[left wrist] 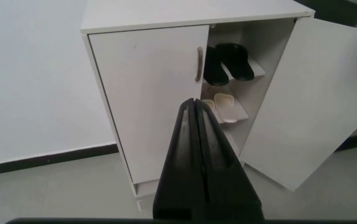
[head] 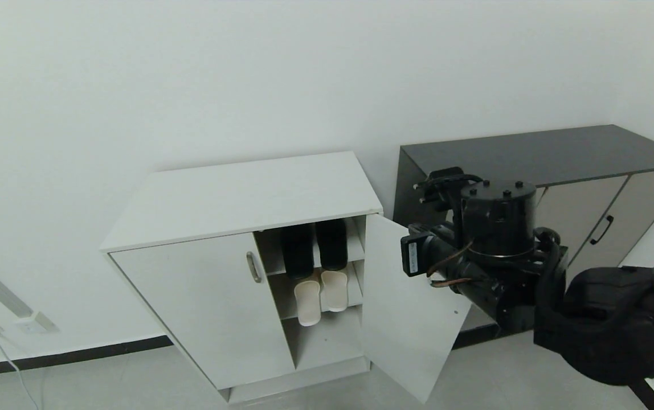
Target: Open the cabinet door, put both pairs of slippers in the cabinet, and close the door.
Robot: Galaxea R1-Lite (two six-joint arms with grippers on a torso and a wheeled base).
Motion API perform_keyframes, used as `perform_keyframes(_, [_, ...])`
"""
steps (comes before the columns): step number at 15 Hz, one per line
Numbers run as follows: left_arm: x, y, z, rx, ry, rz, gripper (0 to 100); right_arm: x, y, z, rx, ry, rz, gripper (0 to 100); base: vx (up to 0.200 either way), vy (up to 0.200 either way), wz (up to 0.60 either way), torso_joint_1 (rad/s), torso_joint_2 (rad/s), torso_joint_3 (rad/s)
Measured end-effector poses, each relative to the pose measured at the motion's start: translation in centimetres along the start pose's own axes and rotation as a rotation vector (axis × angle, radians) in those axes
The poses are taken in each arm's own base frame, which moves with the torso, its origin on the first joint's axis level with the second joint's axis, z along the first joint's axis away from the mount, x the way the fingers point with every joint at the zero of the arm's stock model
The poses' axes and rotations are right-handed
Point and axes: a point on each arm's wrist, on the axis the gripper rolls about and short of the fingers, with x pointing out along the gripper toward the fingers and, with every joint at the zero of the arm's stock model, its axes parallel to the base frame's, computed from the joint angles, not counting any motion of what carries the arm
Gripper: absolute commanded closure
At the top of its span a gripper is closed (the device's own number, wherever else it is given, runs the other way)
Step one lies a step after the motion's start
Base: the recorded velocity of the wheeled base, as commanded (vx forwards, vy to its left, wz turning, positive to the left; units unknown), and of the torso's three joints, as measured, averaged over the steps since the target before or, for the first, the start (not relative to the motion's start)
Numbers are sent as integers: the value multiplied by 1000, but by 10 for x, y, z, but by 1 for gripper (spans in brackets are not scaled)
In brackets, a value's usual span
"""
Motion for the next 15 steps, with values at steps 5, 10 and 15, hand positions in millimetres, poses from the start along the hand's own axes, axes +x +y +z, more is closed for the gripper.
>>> perform_keyframes(5, [0, 0, 0, 0, 0, -1, 100, 45, -35, 5, 33, -11, -78, 100, 0, 0, 0, 0, 0, 0])
perform_keyframes(10, [0, 0, 0, 0, 0, 0, 100, 71, -48, 1, 41, -9, -110, 100, -120, 0, 0, 3, 4, 0])
perform_keyframes(15, [0, 0, 0, 0, -1, -1, 100, 86, -58, 1, 47, -6, -117, 100, 0, 0, 0, 0, 0, 0])
